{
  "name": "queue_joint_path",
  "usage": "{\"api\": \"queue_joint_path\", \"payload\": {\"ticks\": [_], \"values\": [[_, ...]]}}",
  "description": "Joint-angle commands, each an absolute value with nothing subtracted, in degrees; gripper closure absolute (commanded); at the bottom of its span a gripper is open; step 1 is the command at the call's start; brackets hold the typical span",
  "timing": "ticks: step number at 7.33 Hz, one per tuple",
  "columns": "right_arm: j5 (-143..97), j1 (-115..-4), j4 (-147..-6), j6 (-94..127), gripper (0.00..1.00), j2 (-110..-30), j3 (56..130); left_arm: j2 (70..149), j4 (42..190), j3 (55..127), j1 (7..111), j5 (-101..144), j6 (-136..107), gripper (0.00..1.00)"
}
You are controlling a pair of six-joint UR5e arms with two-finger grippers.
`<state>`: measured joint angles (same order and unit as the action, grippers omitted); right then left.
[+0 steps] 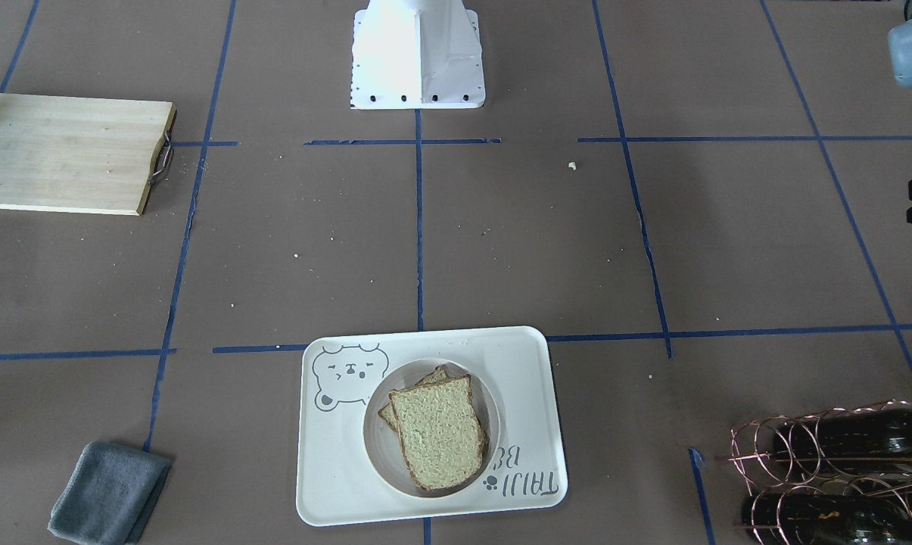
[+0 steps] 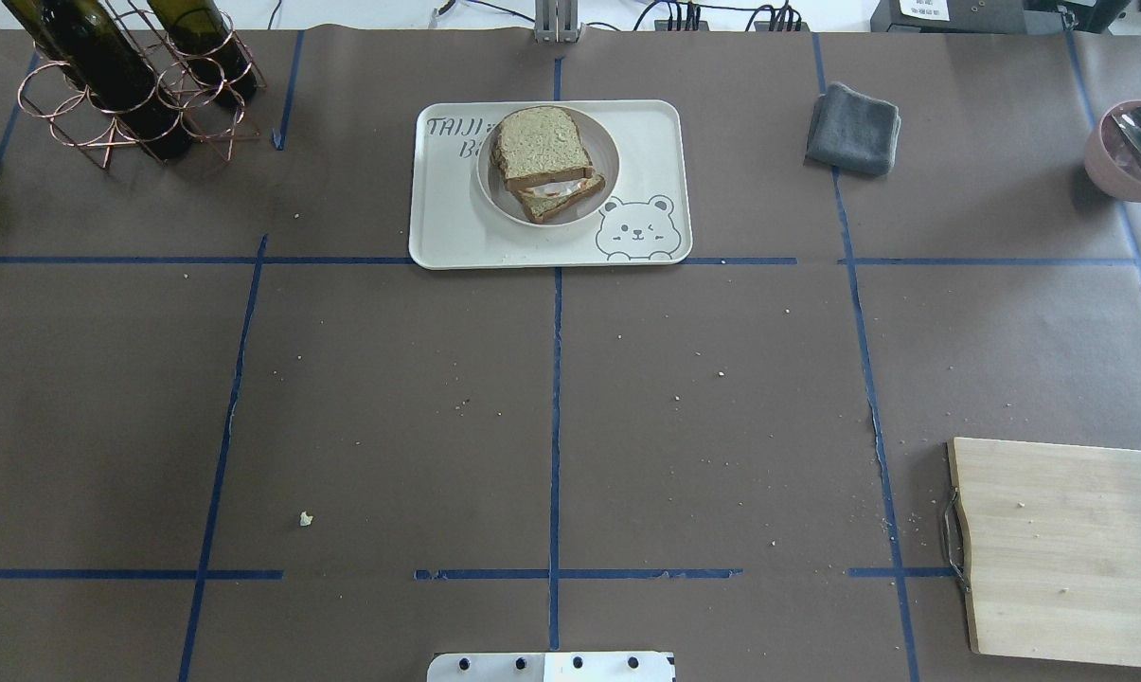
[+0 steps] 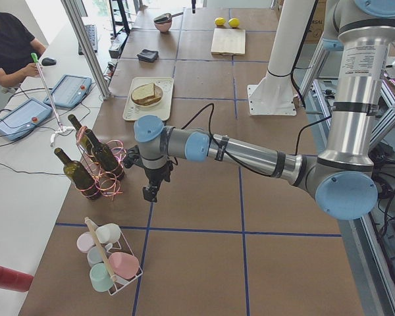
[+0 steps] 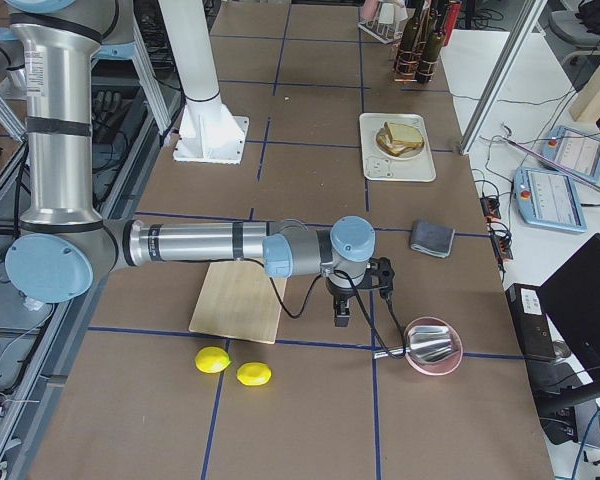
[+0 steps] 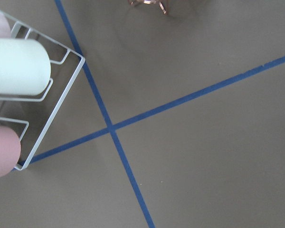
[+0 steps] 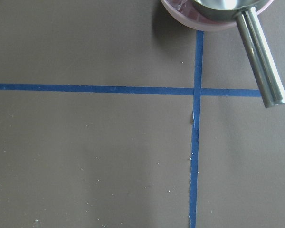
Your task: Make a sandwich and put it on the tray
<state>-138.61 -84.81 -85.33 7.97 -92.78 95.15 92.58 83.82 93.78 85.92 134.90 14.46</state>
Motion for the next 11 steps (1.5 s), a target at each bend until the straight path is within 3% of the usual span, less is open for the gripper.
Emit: {"api": "queue_joint_path", "payload": {"ticks": [1,11], "values": [[-140.71,-86.57,-85.34,7.56,0.0,-93.42,93.87,91.41,84.11,90.97,88.23,136.41,14.51,0.0],[-140.19,-90.7,-85.61,7.47,0.0,-93.6,93.6,92.11,83.76,91.32,91.23,136.23,10.37,0.0]]}}
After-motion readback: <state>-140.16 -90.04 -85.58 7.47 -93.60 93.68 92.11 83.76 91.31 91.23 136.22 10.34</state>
